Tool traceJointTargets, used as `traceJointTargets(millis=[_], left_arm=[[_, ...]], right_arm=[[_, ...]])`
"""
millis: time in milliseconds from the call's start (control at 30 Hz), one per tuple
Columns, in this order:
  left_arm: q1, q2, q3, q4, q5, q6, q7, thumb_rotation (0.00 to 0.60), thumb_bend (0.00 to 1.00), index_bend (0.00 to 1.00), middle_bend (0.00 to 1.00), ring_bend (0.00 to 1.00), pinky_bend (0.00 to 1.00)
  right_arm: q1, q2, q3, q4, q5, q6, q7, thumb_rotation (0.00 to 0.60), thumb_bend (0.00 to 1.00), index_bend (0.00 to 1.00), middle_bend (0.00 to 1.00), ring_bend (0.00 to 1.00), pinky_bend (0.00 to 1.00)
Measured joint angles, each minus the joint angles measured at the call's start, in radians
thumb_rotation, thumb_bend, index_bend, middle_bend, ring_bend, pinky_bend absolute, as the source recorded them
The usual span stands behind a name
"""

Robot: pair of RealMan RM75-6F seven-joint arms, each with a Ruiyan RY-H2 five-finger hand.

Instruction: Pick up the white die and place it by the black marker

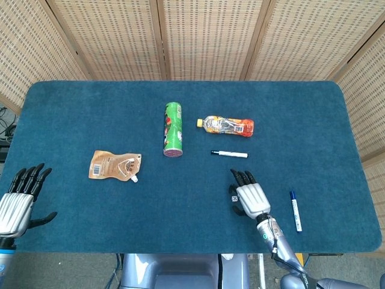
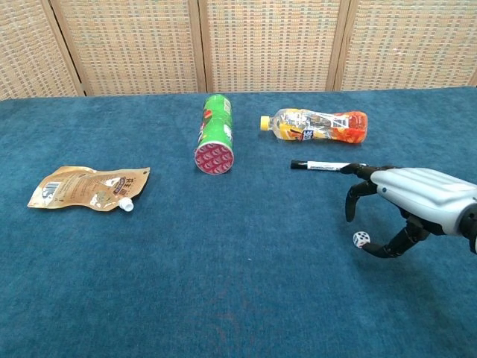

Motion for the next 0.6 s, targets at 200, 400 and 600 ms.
traceJointTargets(millis=[200, 400, 600], left_arm=[[0.001, -0.001, 0.000, 0.001, 0.004, 0.006, -0.001, 0.600, 0.11, 0.00, 0.00, 0.00, 0.00], [0.002, 0.001, 0.002, -0.002, 0.010, 0.011, -0.003, 0.600, 0.11, 0.00, 0.00, 0.00, 0.00], [0.001, 0.001, 0.003, -0.003, 0.011, 0.010, -0.002, 0.600, 0.11, 0.00, 0.00, 0.00, 0.00]], right_arm=[[0.008, -0.020, -0.003, 0.027, 0.012, 0.007, 0.018, 0.600, 0.36, 0.39, 0.00, 0.00, 0.00], [0.015, -0.029, -0.005, 0.053, 0.031, 0.013, 0.021, 0.600, 0.36, 0.39, 0.00, 0.00, 0.00], [0.016, -0.029, -0.011, 0.071, 0.037, 0.024, 0.041, 0.600, 0.36, 0.40, 0.00, 0.00, 0.00]])
